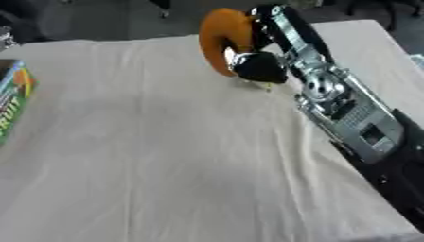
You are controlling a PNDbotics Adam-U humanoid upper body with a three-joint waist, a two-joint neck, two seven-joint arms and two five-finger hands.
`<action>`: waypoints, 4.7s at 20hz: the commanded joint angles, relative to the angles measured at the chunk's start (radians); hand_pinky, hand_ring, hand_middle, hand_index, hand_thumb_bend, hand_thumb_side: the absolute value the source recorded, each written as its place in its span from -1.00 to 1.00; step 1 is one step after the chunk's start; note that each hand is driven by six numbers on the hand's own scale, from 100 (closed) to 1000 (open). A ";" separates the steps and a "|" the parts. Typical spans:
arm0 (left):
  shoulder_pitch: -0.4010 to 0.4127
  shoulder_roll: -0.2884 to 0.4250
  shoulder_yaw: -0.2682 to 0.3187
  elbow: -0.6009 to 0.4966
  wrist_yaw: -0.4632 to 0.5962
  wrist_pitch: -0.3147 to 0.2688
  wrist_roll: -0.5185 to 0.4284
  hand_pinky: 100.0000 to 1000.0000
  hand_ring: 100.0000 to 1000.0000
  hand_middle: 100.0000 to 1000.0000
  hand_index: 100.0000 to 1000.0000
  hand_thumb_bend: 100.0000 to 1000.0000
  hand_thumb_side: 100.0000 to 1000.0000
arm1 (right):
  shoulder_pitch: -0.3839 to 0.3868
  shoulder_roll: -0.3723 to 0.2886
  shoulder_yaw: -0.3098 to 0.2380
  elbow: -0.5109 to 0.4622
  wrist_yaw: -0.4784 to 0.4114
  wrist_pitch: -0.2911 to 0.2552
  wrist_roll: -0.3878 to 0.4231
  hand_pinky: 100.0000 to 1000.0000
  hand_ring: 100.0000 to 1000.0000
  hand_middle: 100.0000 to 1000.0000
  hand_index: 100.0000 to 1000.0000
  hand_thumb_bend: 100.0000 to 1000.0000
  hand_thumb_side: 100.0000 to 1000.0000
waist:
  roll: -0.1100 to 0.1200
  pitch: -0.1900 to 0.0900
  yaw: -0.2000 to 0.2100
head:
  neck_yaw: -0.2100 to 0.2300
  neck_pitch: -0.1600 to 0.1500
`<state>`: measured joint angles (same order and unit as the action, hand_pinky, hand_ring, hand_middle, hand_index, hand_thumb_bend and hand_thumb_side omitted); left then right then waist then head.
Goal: Pick up the objects with one hand, pass them to the other hand, and then place them into the box on the other side of the table.
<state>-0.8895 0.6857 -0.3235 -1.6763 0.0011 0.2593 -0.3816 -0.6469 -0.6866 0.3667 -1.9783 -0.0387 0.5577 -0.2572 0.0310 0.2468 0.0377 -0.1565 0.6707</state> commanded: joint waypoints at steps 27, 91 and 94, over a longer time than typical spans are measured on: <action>-0.079 -0.013 -0.060 -0.036 0.018 -0.133 -0.177 0.32 0.49 0.28 0.42 -0.03 -0.26 | -0.092 0.161 0.102 -0.022 0.033 -0.150 0.143 0.22 -0.28 -0.49 0.00 -1.00 -1.00 | 0.012 -0.027 0.017 | 0.005 -0.006; -0.111 -0.115 -0.111 0.021 0.008 -0.141 -0.126 0.32 0.54 0.32 0.47 0.33 -0.23 | -0.175 0.226 0.141 -0.022 0.095 -0.143 0.236 0.11 -0.37 -0.58 -0.08 -0.76 -1.00 | 0.003 -0.027 0.016 | -0.001 -0.012; -0.108 -0.115 -0.105 0.020 -0.015 -0.136 -0.082 0.32 0.54 0.32 0.47 0.37 -0.26 | -0.170 0.220 0.141 -0.022 0.090 -0.153 0.239 0.11 -0.37 -0.58 -0.08 -0.76 -1.00 | 0.003 -0.026 0.016 | -0.003 -0.013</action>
<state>-0.9836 0.5617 -0.4451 -1.6520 -0.0010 0.1218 -0.4828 -0.8005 -0.4548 0.5186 -1.9783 0.0567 0.4140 -0.0191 0.0357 0.2466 0.0540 -0.1597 0.6650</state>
